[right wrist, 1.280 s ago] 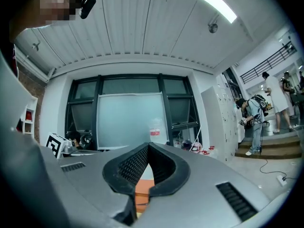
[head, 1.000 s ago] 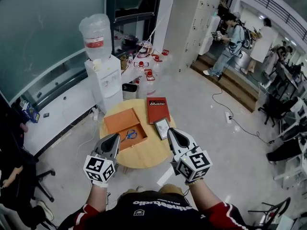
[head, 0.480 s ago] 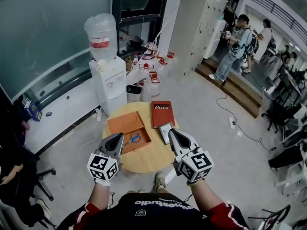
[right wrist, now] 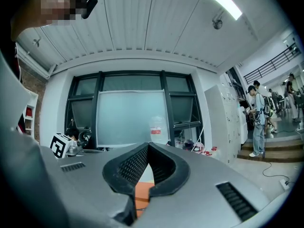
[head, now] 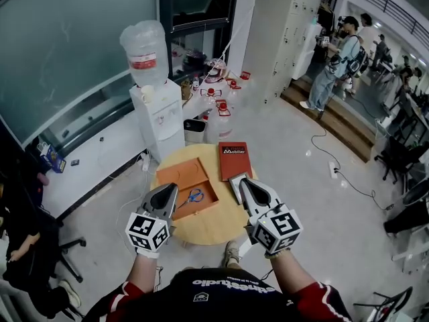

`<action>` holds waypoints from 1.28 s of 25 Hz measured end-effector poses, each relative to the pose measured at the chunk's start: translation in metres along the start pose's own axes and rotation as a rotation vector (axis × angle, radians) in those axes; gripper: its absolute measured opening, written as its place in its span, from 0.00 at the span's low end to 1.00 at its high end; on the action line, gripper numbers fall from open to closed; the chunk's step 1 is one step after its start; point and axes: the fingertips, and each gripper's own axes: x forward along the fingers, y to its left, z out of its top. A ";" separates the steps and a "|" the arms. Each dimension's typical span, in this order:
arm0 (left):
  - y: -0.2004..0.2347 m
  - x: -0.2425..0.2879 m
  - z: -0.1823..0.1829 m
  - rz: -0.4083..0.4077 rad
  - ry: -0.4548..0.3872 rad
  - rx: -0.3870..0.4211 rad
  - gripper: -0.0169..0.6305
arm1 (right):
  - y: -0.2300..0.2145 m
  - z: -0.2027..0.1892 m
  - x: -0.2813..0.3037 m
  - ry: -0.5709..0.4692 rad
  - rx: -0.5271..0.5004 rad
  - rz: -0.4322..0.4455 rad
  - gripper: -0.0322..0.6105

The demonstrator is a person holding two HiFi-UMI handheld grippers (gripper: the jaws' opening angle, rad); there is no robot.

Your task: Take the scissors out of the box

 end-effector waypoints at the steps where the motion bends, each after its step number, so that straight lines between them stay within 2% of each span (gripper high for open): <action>1: 0.001 0.001 0.000 -0.005 0.000 0.005 0.05 | 0.000 -0.001 0.000 0.000 0.002 -0.002 0.09; 3: 0.002 0.003 -0.002 -0.016 0.006 0.014 0.06 | 0.000 -0.003 0.001 0.002 0.006 -0.005 0.09; 6: 0.002 0.008 -0.005 -0.039 0.022 0.007 0.17 | 0.000 -0.005 0.001 0.012 0.010 -0.009 0.09; 10: 0.000 0.016 -0.014 -0.062 0.035 0.015 0.20 | -0.001 -0.013 0.000 0.023 0.014 -0.016 0.09; 17: 0.002 0.030 -0.043 -0.102 0.107 0.060 0.20 | 0.001 -0.033 0.002 0.050 0.032 -0.018 0.09; 32: 0.011 0.083 -0.138 -0.156 0.305 0.127 0.20 | -0.025 -0.059 0.003 0.107 0.053 -0.038 0.09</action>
